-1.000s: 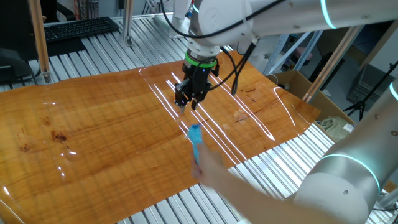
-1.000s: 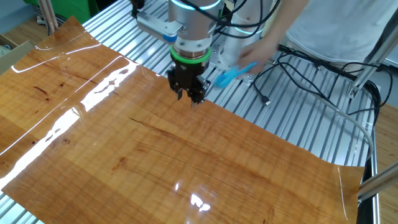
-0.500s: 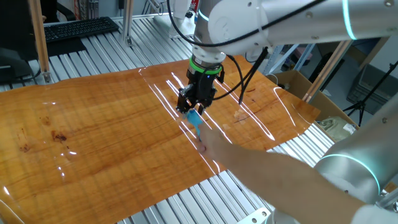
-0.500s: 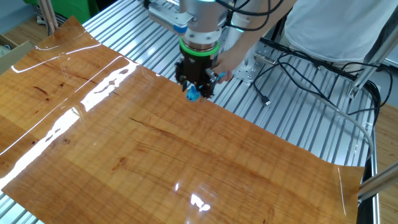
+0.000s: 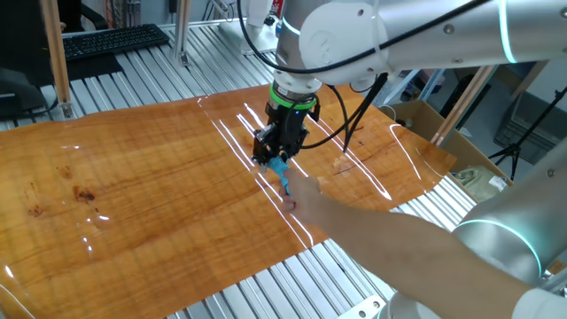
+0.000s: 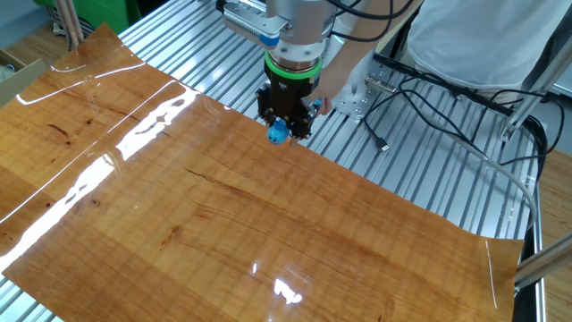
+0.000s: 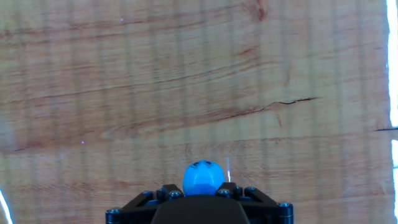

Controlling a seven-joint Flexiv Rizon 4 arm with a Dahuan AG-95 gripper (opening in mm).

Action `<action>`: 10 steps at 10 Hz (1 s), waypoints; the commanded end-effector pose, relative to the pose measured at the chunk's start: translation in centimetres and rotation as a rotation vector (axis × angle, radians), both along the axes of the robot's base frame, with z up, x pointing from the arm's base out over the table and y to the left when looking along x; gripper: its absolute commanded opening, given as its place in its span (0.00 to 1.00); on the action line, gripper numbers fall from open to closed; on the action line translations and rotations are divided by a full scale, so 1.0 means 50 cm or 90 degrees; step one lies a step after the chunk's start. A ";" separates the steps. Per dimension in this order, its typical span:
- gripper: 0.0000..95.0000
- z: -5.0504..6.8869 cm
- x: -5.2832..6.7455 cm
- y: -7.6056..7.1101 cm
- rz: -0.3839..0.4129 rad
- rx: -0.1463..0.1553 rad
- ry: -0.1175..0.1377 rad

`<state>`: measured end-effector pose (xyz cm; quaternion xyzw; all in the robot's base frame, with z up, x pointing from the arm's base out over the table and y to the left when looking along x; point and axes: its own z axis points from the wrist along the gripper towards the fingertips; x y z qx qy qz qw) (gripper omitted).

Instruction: Receive something handed over by a human

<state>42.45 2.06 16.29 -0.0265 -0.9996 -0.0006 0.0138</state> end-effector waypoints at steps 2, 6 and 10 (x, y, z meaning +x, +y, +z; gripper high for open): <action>0.00 -0.001 0.000 -0.001 -0.004 -0.003 0.001; 0.00 -0.002 0.003 -0.003 -0.005 -0.015 0.001; 0.00 0.001 0.030 -0.002 -0.008 -0.015 0.006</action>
